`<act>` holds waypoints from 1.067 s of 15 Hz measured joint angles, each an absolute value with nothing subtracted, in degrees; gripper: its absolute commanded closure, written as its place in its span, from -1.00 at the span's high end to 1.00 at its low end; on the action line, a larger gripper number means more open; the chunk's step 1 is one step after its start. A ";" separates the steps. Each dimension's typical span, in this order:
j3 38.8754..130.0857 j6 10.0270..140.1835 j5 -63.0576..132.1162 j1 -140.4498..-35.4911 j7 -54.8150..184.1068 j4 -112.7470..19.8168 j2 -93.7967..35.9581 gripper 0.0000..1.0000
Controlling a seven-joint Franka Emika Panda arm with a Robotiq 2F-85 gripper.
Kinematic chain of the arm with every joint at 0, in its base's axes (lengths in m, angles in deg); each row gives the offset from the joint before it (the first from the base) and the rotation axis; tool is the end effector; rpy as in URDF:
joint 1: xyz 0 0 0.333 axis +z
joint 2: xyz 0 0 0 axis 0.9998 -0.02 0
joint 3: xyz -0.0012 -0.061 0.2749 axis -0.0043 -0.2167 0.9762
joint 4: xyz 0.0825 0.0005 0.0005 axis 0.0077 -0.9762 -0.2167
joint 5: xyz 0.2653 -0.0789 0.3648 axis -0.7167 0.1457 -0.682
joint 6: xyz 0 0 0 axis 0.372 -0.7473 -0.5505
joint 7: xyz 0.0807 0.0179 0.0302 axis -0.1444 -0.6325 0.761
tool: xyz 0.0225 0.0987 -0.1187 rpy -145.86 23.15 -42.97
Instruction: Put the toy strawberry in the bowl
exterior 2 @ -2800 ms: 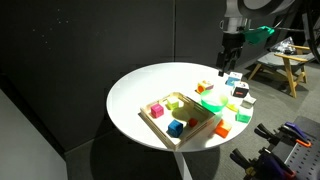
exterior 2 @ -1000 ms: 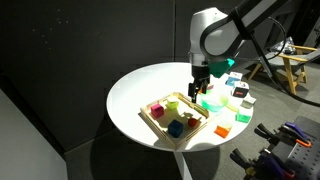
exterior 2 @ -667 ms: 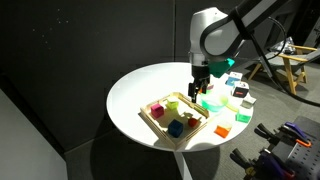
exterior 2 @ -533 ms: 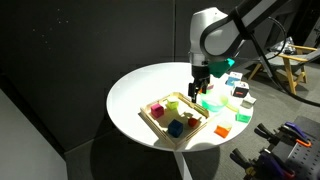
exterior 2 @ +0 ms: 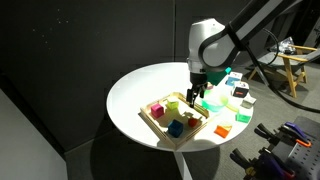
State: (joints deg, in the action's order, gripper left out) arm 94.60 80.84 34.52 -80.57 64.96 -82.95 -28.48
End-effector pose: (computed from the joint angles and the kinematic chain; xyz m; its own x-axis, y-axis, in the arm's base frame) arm 0.5402 0.1422 0.0981 0.9741 0.2124 -0.0780 0.2134 -0.9769 0.0055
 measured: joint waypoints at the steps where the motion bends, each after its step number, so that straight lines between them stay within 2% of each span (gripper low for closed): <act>1: 94.60 81.57 34.54 -80.54 64.96 -82.90 -29.17 1.00; 16: 94.37 85.30 35.73 -77.87 64.90 -78.11 -36.92 1.00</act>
State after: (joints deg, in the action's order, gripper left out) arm 94.37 85.30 35.73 -77.87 64.90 -78.11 -36.92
